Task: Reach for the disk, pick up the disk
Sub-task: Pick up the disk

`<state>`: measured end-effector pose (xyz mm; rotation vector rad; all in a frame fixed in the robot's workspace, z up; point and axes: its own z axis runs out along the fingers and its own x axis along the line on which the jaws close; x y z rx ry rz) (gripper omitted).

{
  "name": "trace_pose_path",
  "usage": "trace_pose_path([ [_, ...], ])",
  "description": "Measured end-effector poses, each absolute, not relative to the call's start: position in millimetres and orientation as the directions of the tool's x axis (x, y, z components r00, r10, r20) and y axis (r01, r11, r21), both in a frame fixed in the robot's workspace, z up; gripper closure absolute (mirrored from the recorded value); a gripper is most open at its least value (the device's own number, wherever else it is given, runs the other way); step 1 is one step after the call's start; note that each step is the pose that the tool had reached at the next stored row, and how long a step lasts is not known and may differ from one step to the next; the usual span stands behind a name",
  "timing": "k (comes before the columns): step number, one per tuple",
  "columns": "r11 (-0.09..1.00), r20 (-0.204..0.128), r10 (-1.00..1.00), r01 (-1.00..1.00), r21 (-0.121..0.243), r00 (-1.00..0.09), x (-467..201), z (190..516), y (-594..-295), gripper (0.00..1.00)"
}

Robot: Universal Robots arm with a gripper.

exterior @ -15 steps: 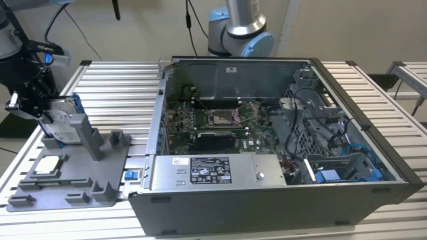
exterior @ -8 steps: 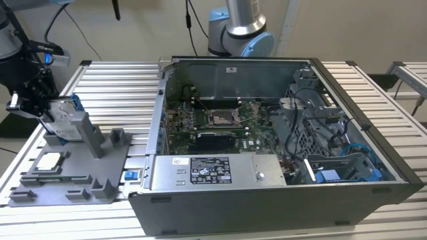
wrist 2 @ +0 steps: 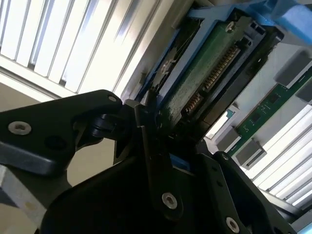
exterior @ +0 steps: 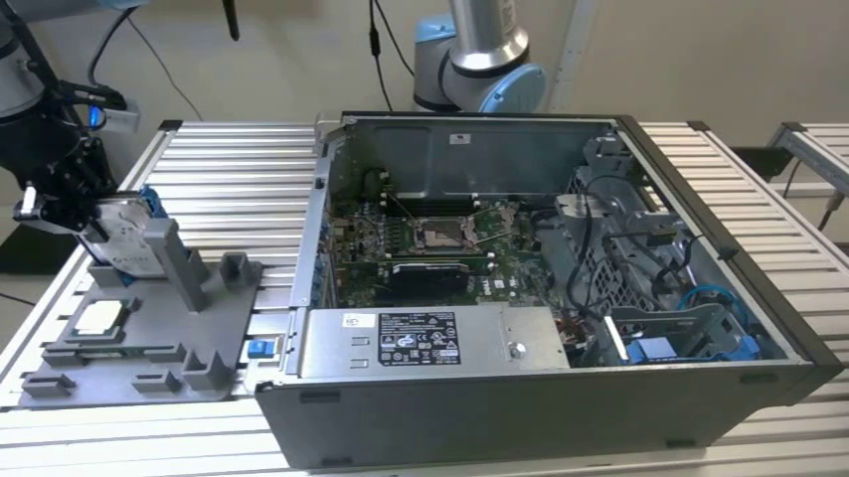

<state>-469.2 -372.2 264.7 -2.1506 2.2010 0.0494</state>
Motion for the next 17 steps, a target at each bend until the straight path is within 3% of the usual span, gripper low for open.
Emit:
trace_pose_path([
  [8,0.024,-0.066,-0.998,-0.999,-0.022,-0.022,-469.1,264.6,-372.5,1.00],
  [11,0.023,-0.037,-0.999,-0.999,-0.022,-0.022,-469.1,264.6,-371.6,1.00],
  [17,0.023,-0.039,-0.999,-0.999,-0.022,-0.022,-469.2,264.8,-371.5,1.00],
])
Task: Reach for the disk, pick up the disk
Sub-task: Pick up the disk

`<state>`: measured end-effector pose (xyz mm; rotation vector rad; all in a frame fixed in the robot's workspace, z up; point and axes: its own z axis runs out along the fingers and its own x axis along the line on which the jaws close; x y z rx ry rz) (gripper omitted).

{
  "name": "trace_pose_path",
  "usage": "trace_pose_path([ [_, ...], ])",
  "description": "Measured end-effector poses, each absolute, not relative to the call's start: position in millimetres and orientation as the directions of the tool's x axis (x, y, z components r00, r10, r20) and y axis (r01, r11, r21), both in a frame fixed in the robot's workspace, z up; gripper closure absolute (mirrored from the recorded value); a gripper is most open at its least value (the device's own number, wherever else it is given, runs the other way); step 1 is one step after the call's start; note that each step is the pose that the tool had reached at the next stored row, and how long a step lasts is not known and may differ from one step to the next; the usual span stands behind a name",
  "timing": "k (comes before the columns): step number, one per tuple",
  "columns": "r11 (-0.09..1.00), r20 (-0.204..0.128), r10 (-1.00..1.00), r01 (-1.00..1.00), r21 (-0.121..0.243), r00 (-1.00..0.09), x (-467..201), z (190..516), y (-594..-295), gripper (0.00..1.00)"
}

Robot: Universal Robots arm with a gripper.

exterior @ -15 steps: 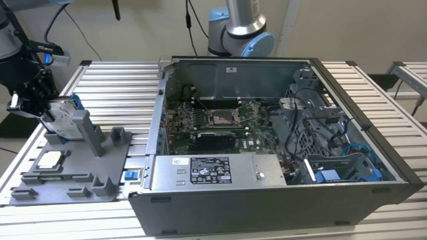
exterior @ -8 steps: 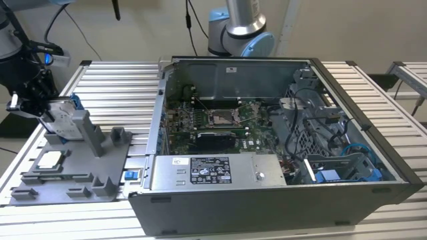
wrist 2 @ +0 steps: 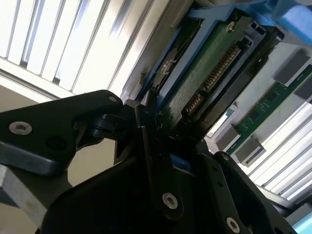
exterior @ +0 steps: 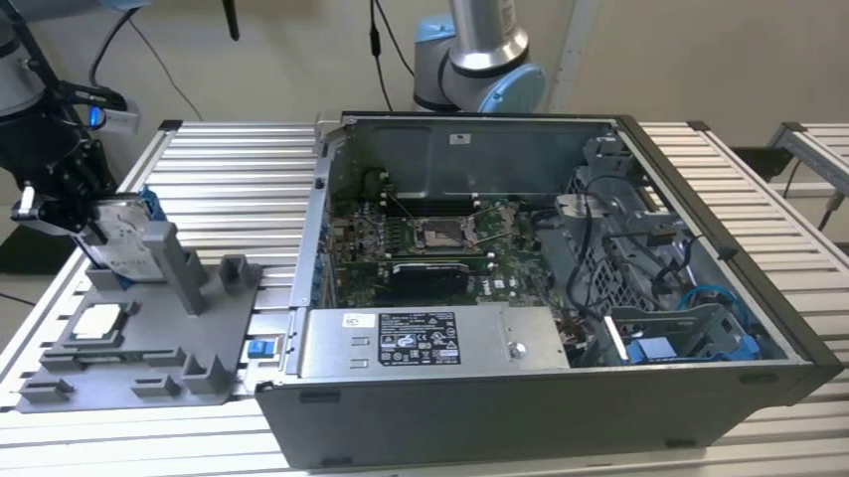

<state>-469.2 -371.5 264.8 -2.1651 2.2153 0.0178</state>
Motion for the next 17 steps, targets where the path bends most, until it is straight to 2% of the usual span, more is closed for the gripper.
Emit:
trace_pose_path([
  [8,0.023,-0.039,-0.999,-0.999,-0.022,-0.022,-469.1,268.1,-371.5,1.00],
  [17,0.023,-0.038,-0.999,-0.999,-0.022,-0.022,-469.2,289.3,-371.6,1.00],
])
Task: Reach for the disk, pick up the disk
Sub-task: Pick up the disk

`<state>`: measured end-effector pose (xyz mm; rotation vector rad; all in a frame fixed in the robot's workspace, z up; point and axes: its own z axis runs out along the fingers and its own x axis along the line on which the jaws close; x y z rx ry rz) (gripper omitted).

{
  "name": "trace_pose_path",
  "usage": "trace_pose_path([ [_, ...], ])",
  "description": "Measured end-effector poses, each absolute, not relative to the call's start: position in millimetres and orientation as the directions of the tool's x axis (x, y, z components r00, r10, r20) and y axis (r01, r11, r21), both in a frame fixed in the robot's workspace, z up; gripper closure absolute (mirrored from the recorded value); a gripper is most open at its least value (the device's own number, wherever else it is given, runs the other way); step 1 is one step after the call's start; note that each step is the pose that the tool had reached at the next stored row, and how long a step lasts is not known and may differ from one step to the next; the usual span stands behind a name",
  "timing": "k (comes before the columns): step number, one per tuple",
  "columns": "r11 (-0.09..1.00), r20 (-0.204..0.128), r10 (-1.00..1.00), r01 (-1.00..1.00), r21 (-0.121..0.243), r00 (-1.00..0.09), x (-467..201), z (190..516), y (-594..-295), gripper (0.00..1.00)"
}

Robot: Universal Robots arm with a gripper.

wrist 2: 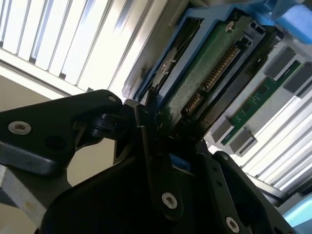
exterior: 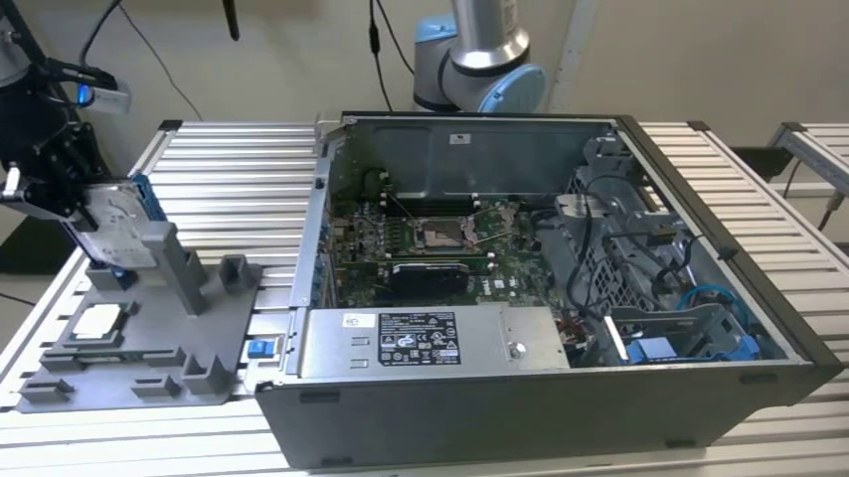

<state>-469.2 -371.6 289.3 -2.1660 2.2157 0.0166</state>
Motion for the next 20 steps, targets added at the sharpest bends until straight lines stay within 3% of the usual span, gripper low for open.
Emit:
trace_pose_path([
  [20,0.023,-0.031,-0.999,-0.999,-0.023,-0.022,-469.5,326.1,-370.9,1.00],
])
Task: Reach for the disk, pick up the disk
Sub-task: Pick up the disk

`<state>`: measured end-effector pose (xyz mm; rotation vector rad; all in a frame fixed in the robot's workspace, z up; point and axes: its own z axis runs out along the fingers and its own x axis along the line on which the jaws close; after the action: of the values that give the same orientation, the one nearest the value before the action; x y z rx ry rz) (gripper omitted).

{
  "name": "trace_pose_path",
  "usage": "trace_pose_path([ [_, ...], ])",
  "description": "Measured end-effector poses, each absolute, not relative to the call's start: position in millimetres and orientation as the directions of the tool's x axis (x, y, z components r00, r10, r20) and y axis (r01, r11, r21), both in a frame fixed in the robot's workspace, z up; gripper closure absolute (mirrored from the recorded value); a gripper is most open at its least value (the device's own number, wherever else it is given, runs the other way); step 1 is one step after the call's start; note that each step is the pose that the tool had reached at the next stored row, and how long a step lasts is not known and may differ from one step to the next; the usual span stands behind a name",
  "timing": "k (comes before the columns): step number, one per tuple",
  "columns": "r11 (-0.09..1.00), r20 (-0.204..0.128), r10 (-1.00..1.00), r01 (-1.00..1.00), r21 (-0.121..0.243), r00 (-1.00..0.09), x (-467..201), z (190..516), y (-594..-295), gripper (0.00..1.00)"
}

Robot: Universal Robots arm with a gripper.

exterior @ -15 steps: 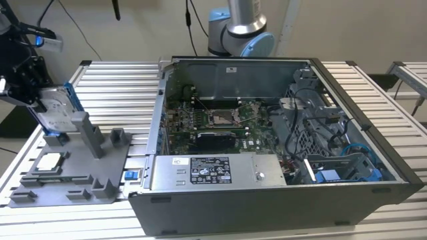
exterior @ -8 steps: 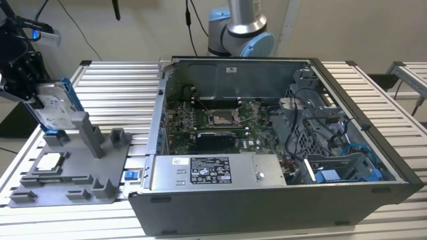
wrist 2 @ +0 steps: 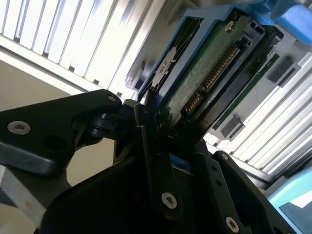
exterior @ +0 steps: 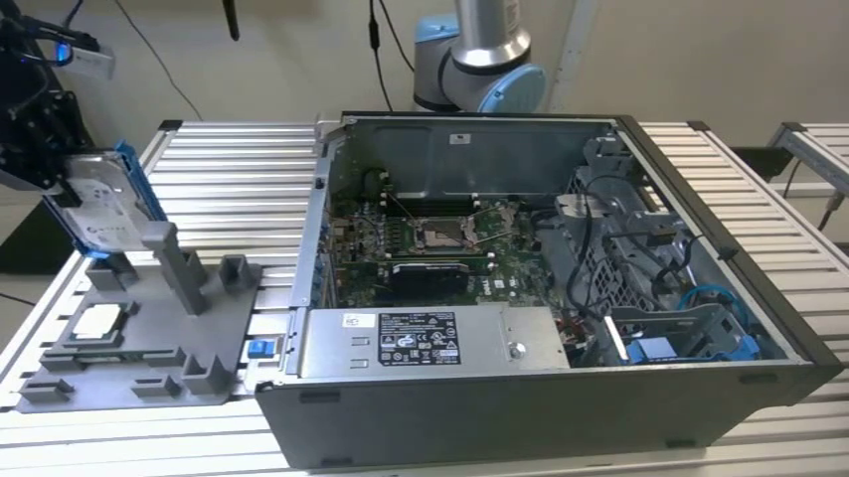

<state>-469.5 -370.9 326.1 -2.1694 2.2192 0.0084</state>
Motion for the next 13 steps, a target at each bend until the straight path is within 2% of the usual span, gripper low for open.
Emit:
trace_pose_path([
  [13,0.025,-0.029,-0.999,-0.999,-0.030,-0.024,-470.6,336.2,-370.5,1.00],
])
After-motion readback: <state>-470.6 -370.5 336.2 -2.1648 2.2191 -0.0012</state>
